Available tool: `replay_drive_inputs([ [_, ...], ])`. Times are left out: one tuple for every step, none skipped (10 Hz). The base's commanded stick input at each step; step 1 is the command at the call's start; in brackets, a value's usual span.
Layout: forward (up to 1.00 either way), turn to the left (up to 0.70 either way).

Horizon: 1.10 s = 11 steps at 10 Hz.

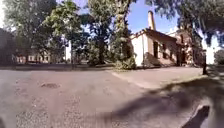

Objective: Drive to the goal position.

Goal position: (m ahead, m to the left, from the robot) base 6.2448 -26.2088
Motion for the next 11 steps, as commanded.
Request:
replay_drive_inputs([
  [0.7,-0.14],
  [0.7,-0.14],
  [0.7,-0.14],
  [0.7,-0.14],
  [0.7,-0.14],
  [0.7,-0.14],
  [0.7,-0.14],
  [0.7,-0.14],
  [0.7,-0.14],
  [0.7,-0.14],
  [0.7,-0.14],
])
